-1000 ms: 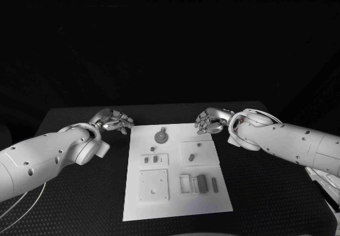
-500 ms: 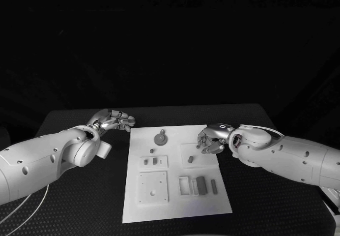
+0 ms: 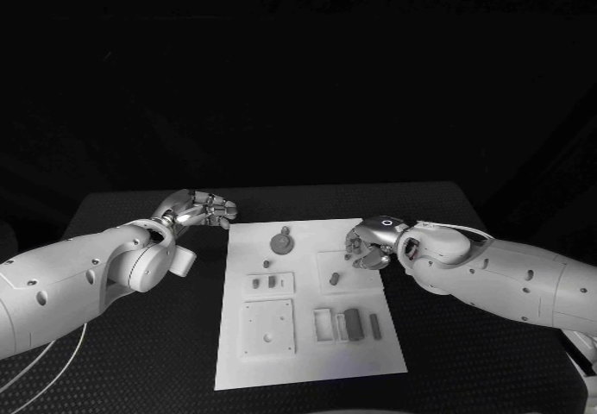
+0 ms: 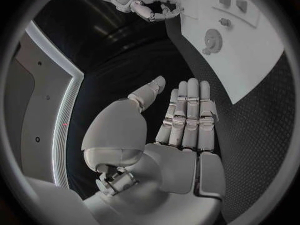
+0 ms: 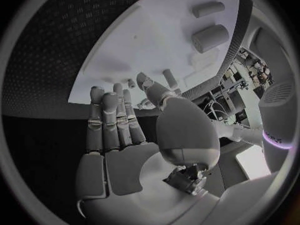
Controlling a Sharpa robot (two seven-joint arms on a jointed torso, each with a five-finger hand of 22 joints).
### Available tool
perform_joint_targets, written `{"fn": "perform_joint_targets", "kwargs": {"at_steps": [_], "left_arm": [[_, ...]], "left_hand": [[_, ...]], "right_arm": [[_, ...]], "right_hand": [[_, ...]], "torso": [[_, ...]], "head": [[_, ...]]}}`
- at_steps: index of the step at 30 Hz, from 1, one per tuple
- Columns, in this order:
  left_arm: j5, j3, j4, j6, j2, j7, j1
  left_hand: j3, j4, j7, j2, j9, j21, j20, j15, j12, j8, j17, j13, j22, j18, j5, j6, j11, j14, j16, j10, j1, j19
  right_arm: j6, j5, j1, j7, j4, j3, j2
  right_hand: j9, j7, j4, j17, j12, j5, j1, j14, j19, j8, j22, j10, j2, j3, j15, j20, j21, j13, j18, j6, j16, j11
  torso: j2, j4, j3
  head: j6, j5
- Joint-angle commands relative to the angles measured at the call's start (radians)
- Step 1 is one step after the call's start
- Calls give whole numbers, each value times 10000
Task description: Assemble the parts on the task board
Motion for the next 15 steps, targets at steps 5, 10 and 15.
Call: {"fn": "perform_joint_targets", "kwargs": {"at_steps": [5,10,15], "left_arm": [[149,7,27,79,-43,155,12],[151,6,23,73,-38,125,12],[151,6,21,69,-31,71,12]], "left_hand": [[-72,26,2,-18,2,-5,60,11,-18,53,27,-15,-29,-1,-2,-102,10,47,-54,-96,-121,-31],[-84,27,8,-24,-4,0,60,7,-15,50,53,-20,-56,6,-2,-119,13,71,-74,-102,-124,-17],[-168,63,32,-35,-18,45,25,-51,-11,48,187,-40,-124,44,-64,-175,25,236,-67,-134,-187,132]], "right_arm": [[-415,-243,-92,-157,-37,-7,152],[-158,-223,-193,-52,-81,-24,219],[-226,-249,-286,-29,-183,-32,321]], "right_hand": [[-33,40,-88,28,-122,38,135,68,81,-73,8,119,160,106,19,-17,-46,-39,151,-11,-35,13],[-46,6,-118,49,-190,38,291,79,67,-30,27,257,329,124,3,-23,-57,-65,151,83,-48,-7],[-49,-122,-124,75,-225,39,480,169,91,109,68,601,621,150,-77,-30,-42,-96,151,389,-54,-97]], "torso": [[3,-1,22],[2,-6,13],[6,-16,20]], "head": [[-50,15],[-91,26],[-91,52]]}}
